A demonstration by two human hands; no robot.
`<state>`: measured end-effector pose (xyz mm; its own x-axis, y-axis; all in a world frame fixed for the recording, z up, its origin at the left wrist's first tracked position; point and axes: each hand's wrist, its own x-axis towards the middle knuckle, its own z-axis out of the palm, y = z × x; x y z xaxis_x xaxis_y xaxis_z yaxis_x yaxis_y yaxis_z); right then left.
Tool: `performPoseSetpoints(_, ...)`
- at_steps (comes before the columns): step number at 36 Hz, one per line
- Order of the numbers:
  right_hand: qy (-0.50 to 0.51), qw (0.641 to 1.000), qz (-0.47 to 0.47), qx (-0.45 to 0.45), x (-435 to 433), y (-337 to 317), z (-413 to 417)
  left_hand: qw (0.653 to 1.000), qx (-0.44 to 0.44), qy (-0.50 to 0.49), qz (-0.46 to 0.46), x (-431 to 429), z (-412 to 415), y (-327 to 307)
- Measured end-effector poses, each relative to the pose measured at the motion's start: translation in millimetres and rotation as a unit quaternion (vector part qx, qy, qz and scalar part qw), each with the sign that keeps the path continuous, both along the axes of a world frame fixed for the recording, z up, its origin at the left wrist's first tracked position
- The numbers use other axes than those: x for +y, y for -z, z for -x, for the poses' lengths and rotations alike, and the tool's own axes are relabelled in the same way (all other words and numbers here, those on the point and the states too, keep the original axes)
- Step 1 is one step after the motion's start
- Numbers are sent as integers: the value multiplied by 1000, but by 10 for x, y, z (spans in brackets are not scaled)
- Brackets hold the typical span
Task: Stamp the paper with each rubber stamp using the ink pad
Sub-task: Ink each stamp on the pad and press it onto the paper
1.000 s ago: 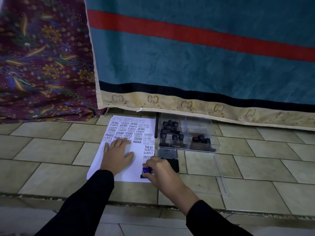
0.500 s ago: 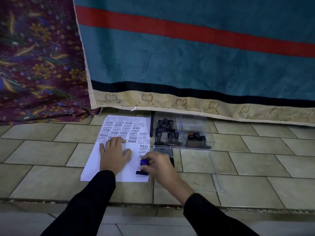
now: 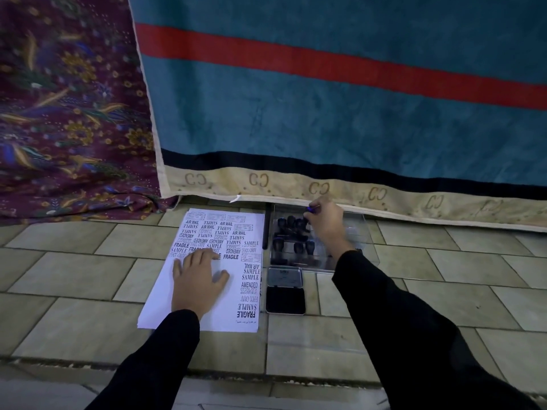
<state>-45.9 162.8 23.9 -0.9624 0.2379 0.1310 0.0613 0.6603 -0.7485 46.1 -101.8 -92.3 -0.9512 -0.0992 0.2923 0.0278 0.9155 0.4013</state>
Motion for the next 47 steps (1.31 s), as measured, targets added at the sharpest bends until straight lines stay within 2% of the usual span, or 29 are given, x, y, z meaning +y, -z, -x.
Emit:
performPoseSetpoints(7,-19,999,-35,-14,-90,115,128,1000,7,0,0,5,-12,-14)
performPoseSetpoints(21,-24,991,-89,-97,-44,134,321,1000,5,-1,2,8,-12,-22)
performPoseSetpoints(30,-35,993,-94,-59,85,194,275,1000,7,0,0,-4,-5,-9)
performPoseSetpoints(33,-78,991,-103,-34,123,188,197,1000,9,-2,1,-5,0,-1)
performPoseSetpoints(38,-152,975,-151,-56,97,179,135,1000,0,1,-1,-1,-6,-21)
performPoseSetpoints(47,-130,971,-180,-89,22,141,222,1000,-10,2,-6,-7,-21,-34)
